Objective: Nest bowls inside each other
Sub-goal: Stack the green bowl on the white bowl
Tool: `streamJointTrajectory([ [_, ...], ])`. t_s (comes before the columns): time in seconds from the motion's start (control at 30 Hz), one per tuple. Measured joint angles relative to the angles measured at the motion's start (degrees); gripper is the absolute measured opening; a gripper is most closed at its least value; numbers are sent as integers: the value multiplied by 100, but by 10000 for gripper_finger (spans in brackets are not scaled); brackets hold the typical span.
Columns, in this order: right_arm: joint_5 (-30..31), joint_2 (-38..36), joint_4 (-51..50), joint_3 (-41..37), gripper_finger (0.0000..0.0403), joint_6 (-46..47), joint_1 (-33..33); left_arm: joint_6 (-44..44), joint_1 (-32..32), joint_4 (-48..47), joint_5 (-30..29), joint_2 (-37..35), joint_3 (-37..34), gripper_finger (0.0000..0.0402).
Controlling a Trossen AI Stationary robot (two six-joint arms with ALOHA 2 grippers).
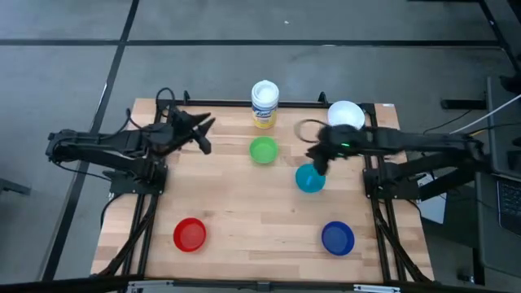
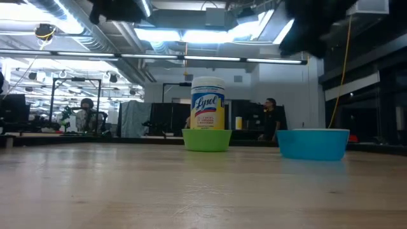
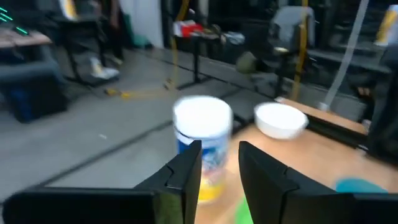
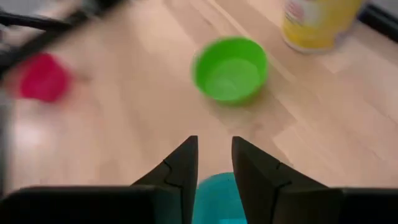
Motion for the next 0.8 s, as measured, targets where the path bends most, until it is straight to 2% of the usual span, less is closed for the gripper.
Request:
streamJointTrajectory([
  [0.17, -761, 1860, 144, 838, 100, -173, -636, 157, 0, -63, -182, -304, 53, 100],
  [0.3, -1323, 2955, 128, 1724, 100, -449, -958, 63, -54, -176, -181, -521, 53, 100],
  [0.57, -1320, 4416, -702, 3270, 100, -825, -1405, 67, -361, -127, -180, -698, 53, 100],
  [0.8, -1401, 5187, -1458, 3569, 100, -1281, -1705, 67, -643, 9, -180, -706, 53, 100],
])
